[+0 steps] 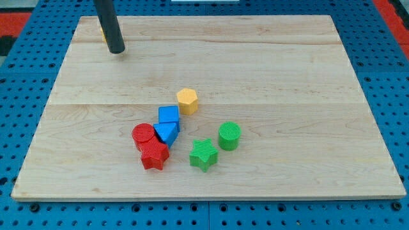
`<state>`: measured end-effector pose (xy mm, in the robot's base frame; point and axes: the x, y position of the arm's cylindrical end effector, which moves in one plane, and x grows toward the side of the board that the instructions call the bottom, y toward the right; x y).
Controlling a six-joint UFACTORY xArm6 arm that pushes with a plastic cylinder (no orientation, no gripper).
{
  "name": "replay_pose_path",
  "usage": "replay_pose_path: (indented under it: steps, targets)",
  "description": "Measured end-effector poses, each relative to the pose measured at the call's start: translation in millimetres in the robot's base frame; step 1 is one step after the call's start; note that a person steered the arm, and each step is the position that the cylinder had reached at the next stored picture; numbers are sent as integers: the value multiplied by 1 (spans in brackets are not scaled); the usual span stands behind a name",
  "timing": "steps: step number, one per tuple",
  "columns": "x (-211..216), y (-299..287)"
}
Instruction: Move the arm left to the blue cube
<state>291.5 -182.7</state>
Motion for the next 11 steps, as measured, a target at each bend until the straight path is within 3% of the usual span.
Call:
replay_pose_path:
  steps: [2,3,5,6,8,9,10,11]
  targets:
    - [-39,-20]
    - [-38,-21]
    - [-11,75]
    - [-10,75]
    - [92,93]
    - [111,39]
    - [205,24]
    - [271,58]
